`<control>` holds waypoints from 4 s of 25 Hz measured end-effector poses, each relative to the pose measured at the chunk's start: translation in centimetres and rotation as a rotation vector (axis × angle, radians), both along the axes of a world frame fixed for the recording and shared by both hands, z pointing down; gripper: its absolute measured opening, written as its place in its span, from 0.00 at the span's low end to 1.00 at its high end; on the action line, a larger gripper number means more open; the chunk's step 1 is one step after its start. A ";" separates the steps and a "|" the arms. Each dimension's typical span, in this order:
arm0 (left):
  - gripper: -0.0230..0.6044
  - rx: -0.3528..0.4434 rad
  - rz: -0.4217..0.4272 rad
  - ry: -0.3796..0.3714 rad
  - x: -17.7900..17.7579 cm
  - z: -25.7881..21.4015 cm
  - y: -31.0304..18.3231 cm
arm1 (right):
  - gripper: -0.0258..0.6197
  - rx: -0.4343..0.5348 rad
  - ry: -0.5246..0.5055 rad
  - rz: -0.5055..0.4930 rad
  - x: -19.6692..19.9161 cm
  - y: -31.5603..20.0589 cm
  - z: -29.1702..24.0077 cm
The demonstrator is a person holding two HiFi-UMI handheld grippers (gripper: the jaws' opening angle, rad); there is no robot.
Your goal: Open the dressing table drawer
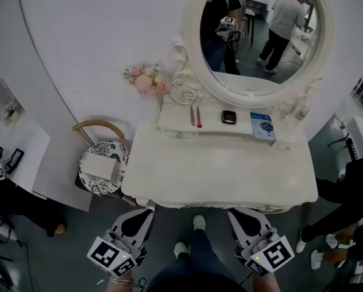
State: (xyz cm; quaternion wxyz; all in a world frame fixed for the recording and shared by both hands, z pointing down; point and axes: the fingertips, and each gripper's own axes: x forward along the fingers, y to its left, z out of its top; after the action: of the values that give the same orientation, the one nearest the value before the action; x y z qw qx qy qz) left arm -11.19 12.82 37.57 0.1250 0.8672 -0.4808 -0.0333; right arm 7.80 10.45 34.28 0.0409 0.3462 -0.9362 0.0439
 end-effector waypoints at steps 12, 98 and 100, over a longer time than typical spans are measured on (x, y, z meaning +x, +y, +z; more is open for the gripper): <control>0.07 -0.003 -0.035 -0.004 -0.2 0.0 -3.5 | 0.07 0.003 -0.026 -0.042 -0.7 -4.3 -0.5; 0.07 -0.263 0.132 -0.106 -6.2 9.7 -28.2 | 0.07 -0.412 0.126 -0.075 -13.1 -25.1 11.7; 0.07 -0.267 0.148 -0.108 -6.4 10.3 -28.6 | 0.08 -0.421 0.124 -0.065 -13.6 -25.5 12.2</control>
State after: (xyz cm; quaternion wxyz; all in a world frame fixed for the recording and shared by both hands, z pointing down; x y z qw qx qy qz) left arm -17.61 -15.73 47.91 0.2152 0.8765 -0.4218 0.0868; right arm -5.82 -15.05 46.52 0.1711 0.3016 -0.9129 0.2155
